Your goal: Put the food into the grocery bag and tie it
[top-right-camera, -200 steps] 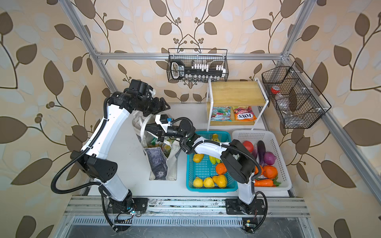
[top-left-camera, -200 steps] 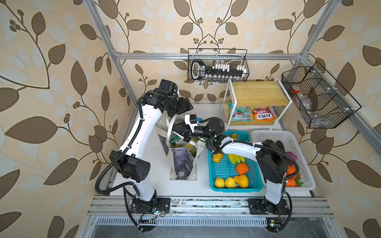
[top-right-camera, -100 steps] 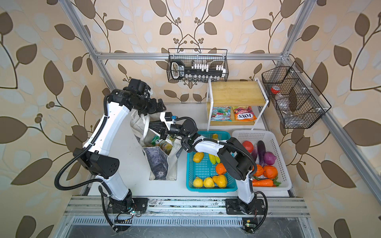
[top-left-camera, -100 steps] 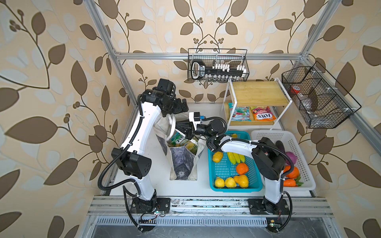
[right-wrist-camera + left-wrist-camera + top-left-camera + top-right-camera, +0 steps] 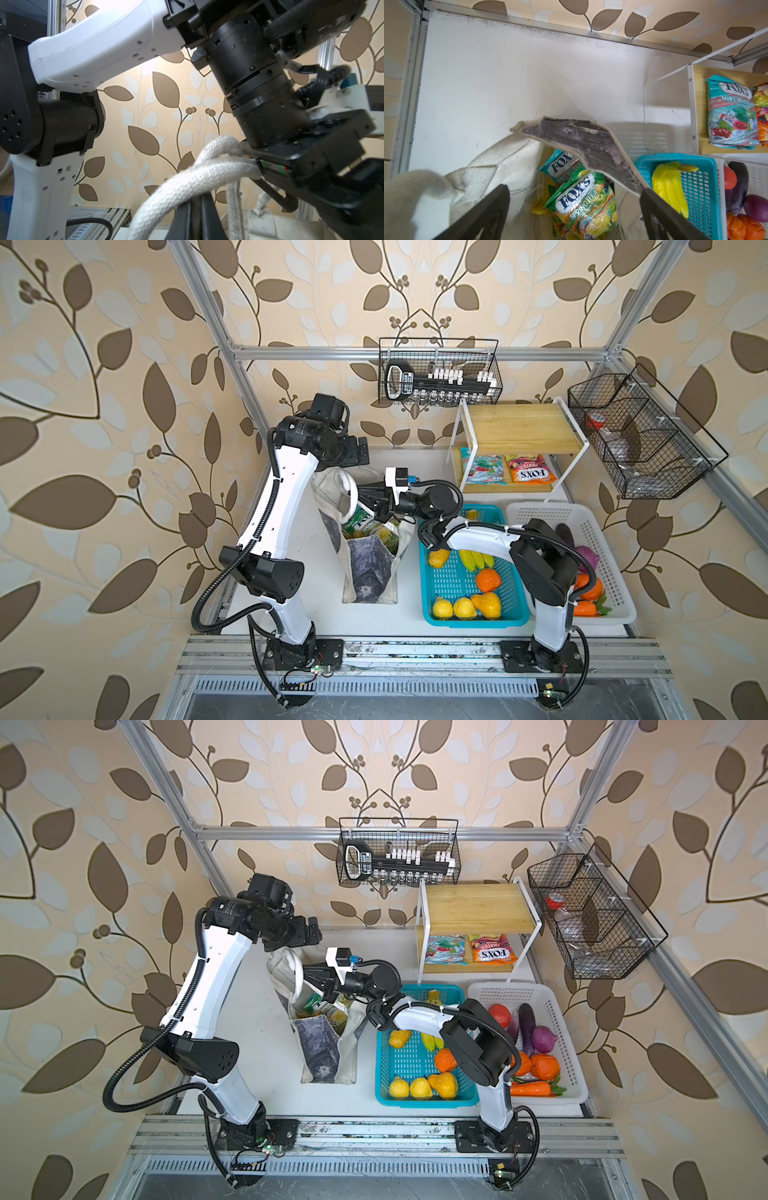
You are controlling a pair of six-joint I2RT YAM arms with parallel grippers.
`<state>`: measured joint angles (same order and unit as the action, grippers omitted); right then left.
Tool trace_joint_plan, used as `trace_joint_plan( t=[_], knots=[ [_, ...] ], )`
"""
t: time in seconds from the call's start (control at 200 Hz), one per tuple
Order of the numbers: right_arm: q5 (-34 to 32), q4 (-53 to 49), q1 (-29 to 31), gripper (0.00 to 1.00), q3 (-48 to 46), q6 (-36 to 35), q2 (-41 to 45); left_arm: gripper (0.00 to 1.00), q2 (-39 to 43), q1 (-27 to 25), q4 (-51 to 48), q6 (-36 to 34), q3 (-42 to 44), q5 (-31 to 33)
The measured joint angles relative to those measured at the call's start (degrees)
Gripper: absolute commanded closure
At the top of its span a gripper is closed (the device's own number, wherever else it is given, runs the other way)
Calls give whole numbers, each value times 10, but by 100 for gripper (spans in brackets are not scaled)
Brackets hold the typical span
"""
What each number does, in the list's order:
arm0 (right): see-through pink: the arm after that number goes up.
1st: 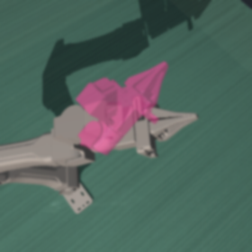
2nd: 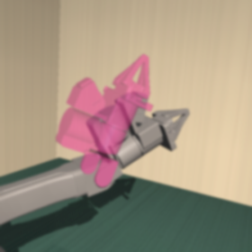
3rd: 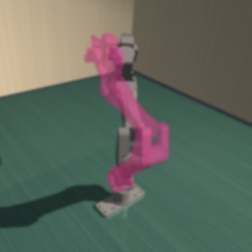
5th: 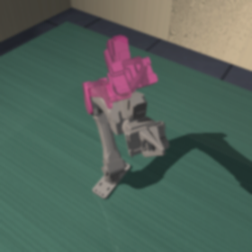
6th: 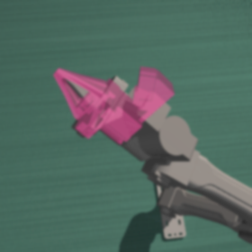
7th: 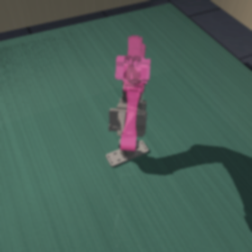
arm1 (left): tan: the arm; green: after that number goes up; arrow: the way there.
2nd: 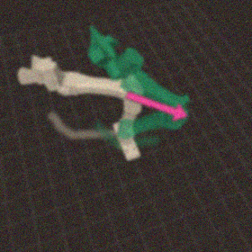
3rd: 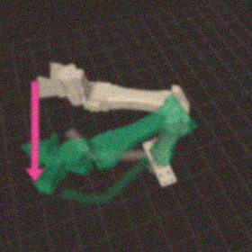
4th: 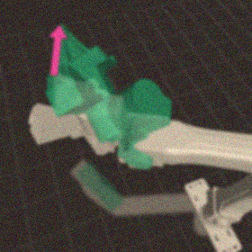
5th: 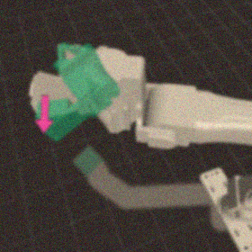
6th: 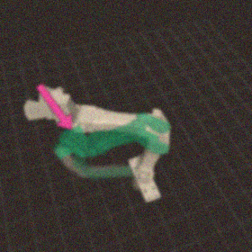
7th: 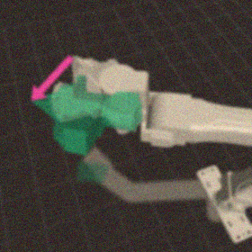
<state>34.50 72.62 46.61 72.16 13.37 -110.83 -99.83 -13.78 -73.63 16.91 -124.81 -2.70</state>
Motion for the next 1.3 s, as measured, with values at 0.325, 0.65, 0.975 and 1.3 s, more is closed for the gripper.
trace_joint_plan(
  t=[0.325,0.65,0.975,1.3],
  knots=[
    [-17,58,-10,100,-48,35,17,1,30,18,3,13,34,-50],
    [-53,59,-7,100,-89,31,48,1,-13,47,10,16,-3,-118],
    [-132,78,-12,100,-126,56,65,1,38,54,70,56,39,-192],
    [-157,83,-18,100,-138,61,72,1,77,59,96,75,57,-233]
  ],
)
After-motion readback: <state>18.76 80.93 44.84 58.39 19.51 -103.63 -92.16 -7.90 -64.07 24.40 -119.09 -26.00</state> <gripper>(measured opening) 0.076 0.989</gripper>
